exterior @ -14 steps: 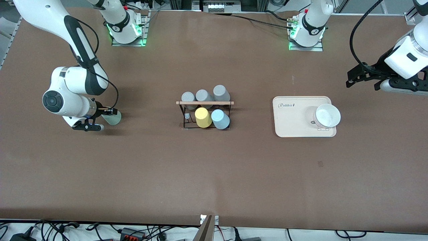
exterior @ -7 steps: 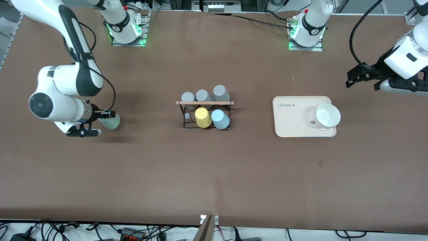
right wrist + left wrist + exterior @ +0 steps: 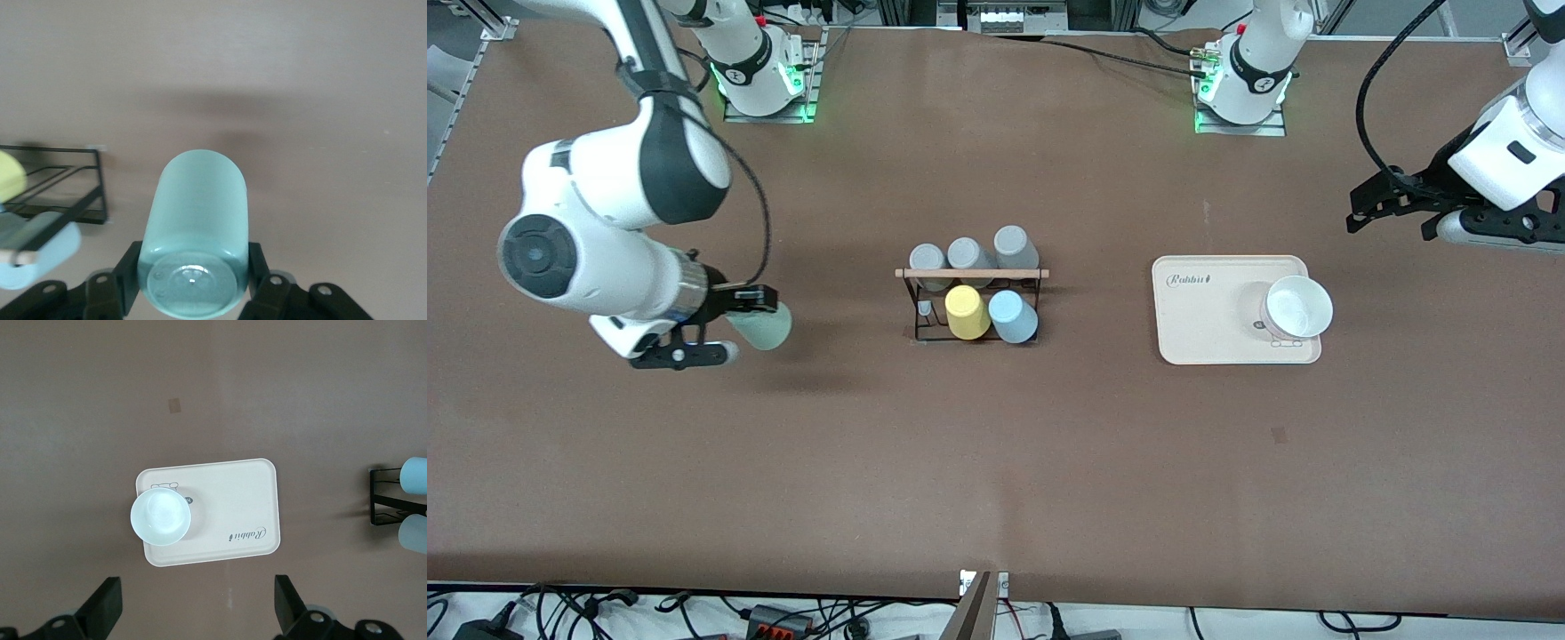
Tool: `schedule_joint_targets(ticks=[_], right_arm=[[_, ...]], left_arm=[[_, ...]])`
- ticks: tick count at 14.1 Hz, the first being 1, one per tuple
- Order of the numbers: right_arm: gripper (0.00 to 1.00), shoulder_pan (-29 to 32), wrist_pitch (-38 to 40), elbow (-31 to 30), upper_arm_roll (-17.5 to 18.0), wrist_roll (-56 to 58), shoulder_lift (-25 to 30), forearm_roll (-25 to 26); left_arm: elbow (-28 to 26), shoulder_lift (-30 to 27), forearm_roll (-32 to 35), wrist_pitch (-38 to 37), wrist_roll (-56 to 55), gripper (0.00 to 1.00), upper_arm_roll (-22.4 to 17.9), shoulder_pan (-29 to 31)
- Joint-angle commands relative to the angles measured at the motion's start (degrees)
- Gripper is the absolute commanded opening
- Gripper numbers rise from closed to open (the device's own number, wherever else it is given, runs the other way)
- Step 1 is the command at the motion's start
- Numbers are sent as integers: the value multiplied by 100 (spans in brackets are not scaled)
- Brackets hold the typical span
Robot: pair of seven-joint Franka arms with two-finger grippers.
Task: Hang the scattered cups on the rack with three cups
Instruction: 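Lift the pale green cup and carry it to the rack, then lower the pale green cup onto a rack peg and open the right gripper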
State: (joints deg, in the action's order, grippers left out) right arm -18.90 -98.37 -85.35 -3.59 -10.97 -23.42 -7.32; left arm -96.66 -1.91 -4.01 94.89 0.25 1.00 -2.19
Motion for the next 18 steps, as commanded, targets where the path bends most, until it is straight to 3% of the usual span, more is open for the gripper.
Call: schedule_joint_targets(ticks=[1, 6, 18], right_arm=[[29, -315, 275, 737, -36, -361, -390, -86], [29, -974, 266, 1318, -36, -1048, -830, -86], [30, -1547, -15, 1407, 43, -1513, -1209, -112]], left_arm=[[165, 51, -4, -129, -51, 100, 15, -1], [165, 51, -4, -129, -51, 100, 15, -1], [156, 51, -4, -129, -42, 100, 15, -1]])
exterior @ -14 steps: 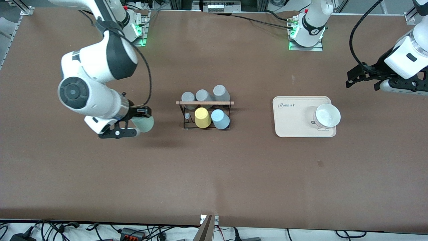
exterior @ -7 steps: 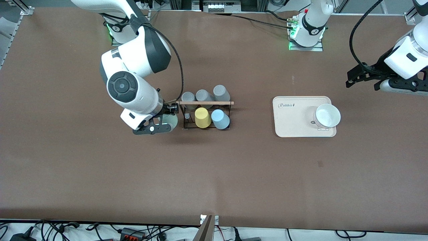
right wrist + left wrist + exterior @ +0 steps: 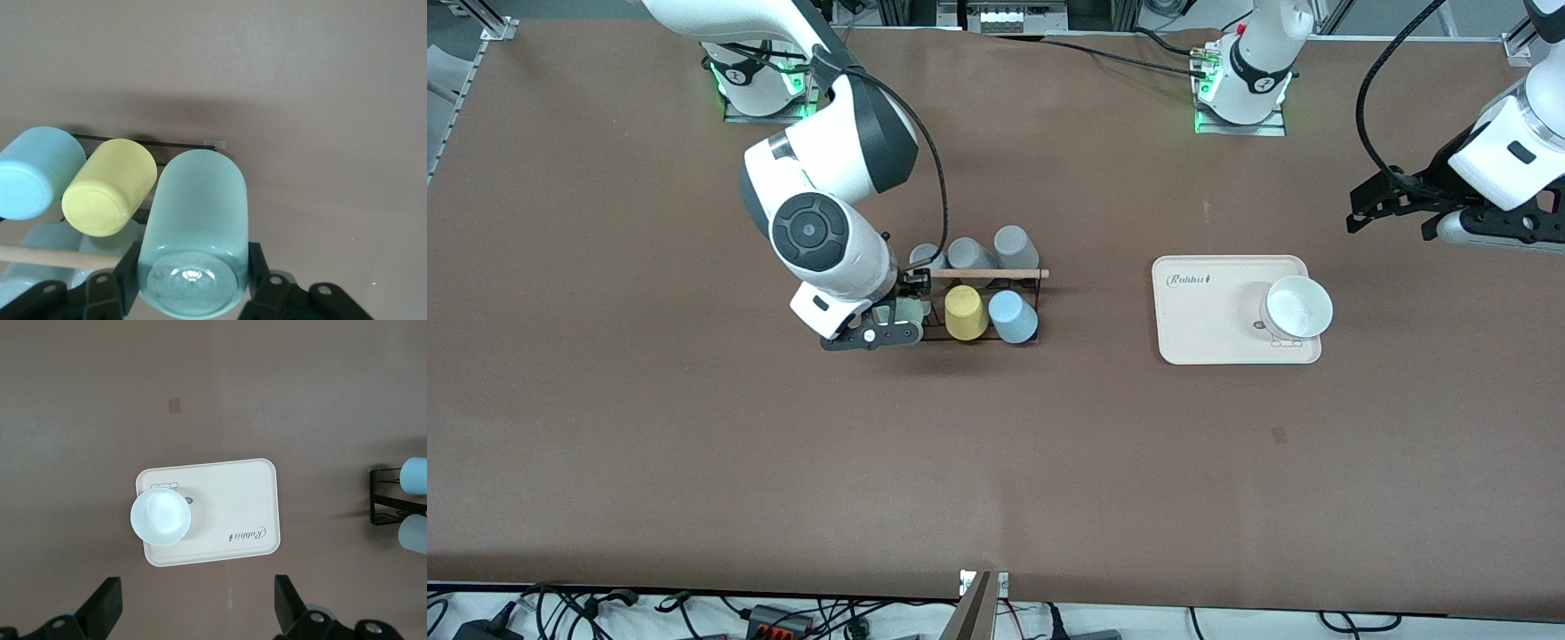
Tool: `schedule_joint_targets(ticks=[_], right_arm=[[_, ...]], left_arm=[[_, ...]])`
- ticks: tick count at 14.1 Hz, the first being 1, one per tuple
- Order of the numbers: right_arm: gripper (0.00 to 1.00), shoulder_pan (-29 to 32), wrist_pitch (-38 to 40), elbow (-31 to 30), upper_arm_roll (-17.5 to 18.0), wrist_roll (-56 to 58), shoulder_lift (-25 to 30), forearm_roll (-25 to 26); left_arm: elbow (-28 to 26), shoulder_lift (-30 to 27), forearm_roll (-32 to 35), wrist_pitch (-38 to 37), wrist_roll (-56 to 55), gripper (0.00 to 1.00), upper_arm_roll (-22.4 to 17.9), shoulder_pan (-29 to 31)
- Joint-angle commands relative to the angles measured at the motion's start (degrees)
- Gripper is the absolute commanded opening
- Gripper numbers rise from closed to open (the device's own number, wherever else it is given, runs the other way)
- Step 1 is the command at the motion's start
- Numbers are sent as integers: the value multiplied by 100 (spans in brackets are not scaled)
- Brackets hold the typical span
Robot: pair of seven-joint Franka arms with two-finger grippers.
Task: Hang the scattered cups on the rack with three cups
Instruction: 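Lower the pale green cup onto a rack peg and open the right gripper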
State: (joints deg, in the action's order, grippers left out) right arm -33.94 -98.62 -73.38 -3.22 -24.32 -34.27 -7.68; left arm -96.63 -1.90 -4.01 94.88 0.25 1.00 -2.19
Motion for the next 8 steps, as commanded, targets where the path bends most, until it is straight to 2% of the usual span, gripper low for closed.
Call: schedule_joint_targets(ticks=[1, 8], right_arm=[[30, -51, 10, 210, 6, -170, -124, -76], [30, -174, 62, 210, 23, -205, -229, -85]], left_arm=[[153, 49, -4, -128, -42, 100, 14, 0], [153, 49, -4, -128, -33, 100, 14, 0]])
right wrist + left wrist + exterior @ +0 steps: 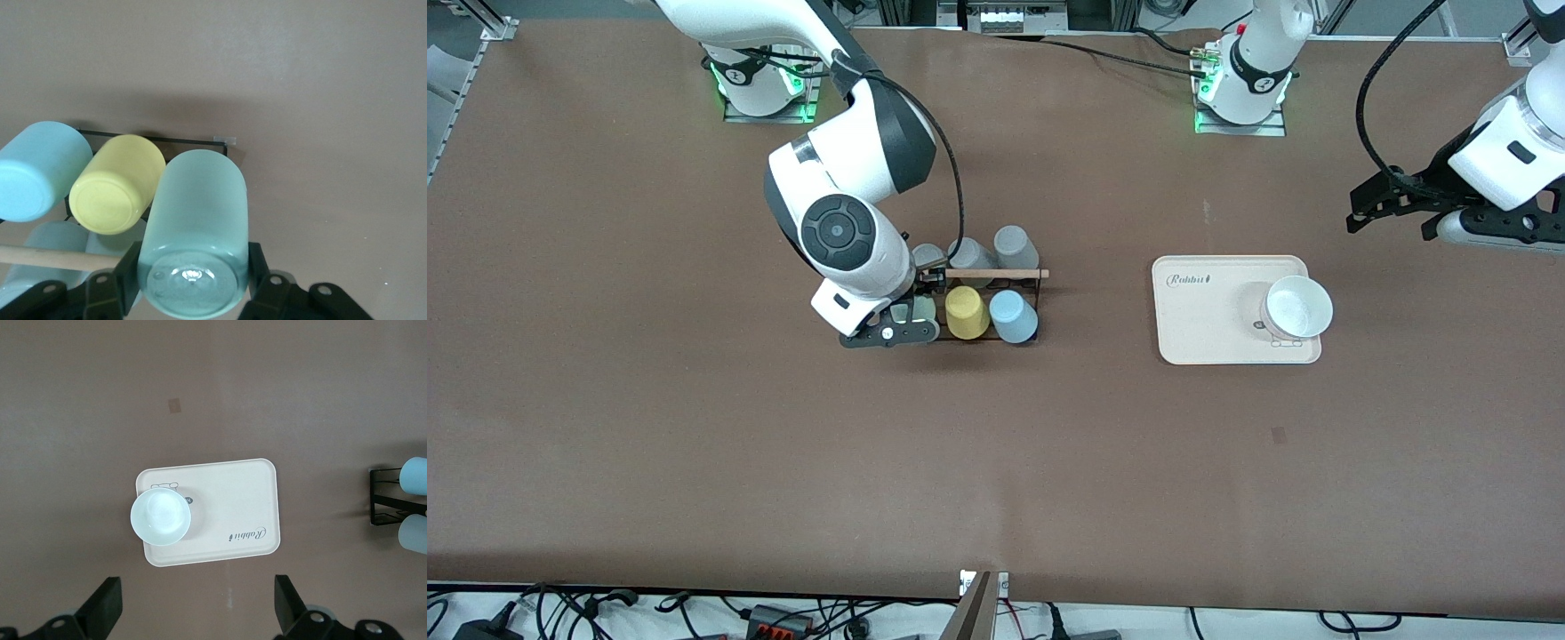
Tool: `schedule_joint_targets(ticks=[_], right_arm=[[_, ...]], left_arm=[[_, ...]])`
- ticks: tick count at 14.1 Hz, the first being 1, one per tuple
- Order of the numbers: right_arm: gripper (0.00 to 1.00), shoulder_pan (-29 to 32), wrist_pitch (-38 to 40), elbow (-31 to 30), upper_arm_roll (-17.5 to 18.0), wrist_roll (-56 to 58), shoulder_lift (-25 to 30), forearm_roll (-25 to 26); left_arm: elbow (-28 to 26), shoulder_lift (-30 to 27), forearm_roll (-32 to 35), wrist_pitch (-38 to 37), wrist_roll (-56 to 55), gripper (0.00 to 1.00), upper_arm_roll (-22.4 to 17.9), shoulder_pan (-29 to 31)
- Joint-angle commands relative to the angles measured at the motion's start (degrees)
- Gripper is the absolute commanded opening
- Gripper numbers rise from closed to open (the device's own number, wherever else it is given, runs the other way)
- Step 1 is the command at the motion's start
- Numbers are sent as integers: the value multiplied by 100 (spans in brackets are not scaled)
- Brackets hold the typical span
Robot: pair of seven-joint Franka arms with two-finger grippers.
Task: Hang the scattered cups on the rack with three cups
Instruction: 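Lower the pale green cup onto a rack peg and open the right gripper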
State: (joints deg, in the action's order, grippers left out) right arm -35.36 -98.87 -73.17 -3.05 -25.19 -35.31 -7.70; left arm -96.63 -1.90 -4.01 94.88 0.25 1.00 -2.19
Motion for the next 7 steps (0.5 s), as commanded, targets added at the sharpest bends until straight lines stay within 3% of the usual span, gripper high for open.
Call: schedule_joint_targets(ticks=[1, 7], right_arm=[[30, -24, 113, 189, -2, -118, -99, -82], [30, -15, 122, 163, -11, -101, -134, -223]], left_arm=[[153, 49, -4, -128, -33, 100, 14, 0], [153, 49, -4, -128, -33, 100, 14, 0]])
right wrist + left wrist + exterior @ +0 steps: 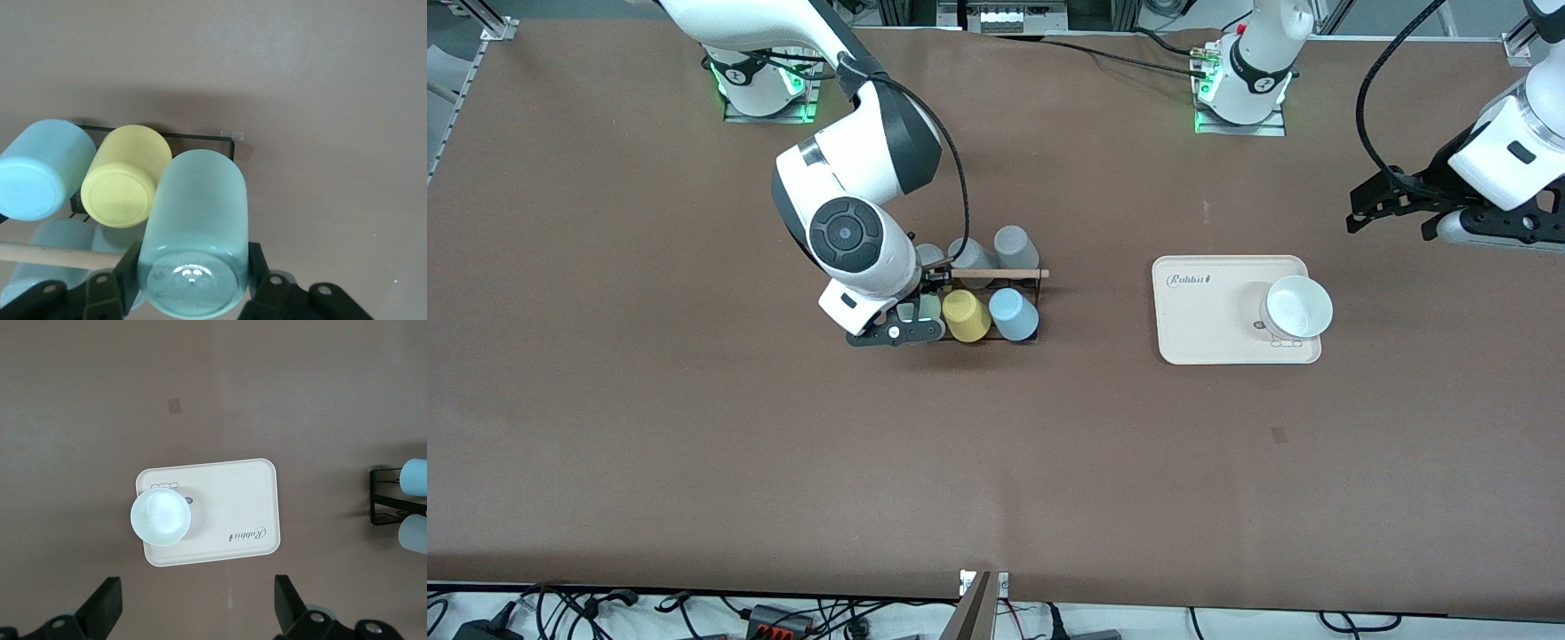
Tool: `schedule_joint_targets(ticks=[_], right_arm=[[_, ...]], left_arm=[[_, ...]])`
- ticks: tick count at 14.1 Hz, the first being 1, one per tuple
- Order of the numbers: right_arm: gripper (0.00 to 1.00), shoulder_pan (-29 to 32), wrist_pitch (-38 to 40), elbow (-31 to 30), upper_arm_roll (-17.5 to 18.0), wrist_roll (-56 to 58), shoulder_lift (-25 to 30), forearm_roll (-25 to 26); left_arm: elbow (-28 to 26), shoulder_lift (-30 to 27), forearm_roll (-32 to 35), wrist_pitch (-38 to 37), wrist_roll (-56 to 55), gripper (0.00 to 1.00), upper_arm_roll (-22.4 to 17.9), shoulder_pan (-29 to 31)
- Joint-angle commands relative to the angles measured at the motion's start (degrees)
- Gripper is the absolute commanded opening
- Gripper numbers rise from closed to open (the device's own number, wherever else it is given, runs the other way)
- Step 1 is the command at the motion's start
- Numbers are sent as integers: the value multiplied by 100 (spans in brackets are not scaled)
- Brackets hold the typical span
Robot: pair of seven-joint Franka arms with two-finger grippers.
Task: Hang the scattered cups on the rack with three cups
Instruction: 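Lower the pale green cup onto a rack peg and open the right gripper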
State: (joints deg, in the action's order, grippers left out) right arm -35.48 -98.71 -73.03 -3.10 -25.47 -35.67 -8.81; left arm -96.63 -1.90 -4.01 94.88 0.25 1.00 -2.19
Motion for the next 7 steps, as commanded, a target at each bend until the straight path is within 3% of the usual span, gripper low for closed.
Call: schedule_joint_targets(ticks=[1, 7], right_arm=[[30, -12, 106, 140, -6, -72, -107, -113], [30, -12, 36, 140, -6, -90, -283, -104]], left_arm=[[153, 49, -4, -128, -33, 100, 14, 0], [153, 49, -4, -128, -33, 100, 14, 0]])
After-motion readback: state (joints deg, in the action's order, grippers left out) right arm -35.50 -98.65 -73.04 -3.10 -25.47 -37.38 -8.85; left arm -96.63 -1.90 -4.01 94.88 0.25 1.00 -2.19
